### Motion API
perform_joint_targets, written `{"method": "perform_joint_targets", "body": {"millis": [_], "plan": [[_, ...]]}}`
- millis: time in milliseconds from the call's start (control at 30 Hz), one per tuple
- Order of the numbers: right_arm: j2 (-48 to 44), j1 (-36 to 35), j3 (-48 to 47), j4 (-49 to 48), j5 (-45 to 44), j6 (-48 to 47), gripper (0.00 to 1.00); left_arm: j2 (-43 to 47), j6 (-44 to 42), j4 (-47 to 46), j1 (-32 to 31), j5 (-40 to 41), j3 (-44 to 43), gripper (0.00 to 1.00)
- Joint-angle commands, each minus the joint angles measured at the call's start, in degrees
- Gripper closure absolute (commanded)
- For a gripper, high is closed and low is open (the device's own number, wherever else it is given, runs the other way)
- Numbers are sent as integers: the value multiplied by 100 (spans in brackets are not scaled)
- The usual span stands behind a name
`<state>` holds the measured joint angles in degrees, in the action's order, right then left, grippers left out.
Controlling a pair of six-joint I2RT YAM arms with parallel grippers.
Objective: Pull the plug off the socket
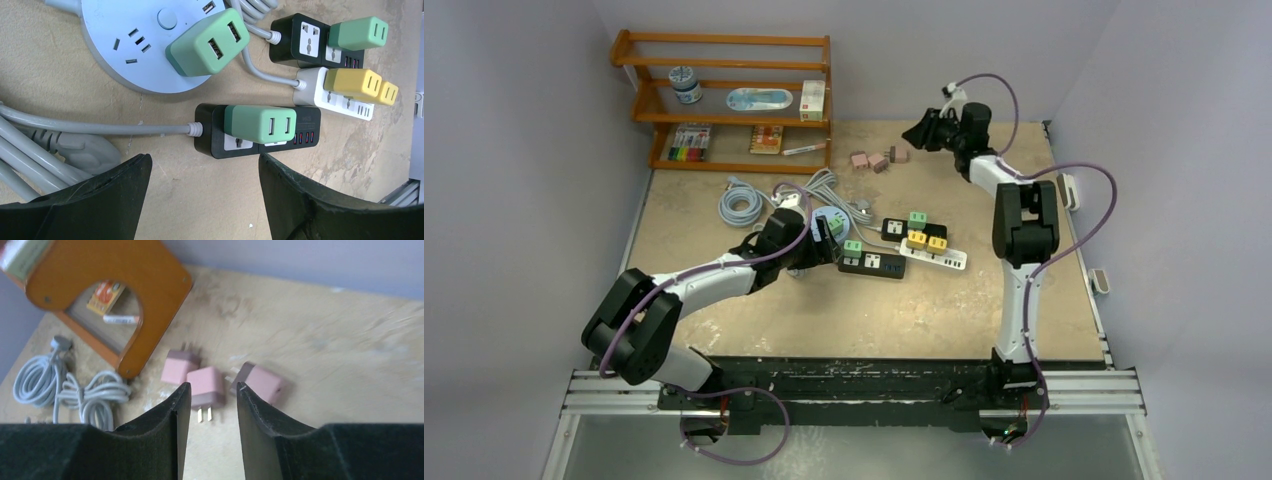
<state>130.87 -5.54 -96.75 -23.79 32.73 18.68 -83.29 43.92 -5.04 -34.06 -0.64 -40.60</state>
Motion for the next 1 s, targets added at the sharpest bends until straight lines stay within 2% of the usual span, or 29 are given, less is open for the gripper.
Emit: {"method": "perform_joint_targets", "body": {"millis": [0, 133, 367, 800, 867, 967], "plan": [[162, 147, -801, 282, -125, -110, 58, 258, 29, -214, 49, 64, 34, 22], [831, 172, -1617, 1012, -127, -293, 52, 258, 4, -178, 53, 86, 37, 22], [1493, 169, -2140, 1230, 123, -227, 54, 189, -22, -138, 49, 93, -16, 22], [1545, -418, -1921, 1024, 486, 38, 58, -3, 2, -185, 49, 21, -127, 22], [1397, -440, -1750, 819, 573, 156, 61, 19, 2, -152, 49, 17, -147, 22], [762, -420, -1088, 410, 18, -74, 61, 114, -32, -51, 49, 62, -151, 22]]}}
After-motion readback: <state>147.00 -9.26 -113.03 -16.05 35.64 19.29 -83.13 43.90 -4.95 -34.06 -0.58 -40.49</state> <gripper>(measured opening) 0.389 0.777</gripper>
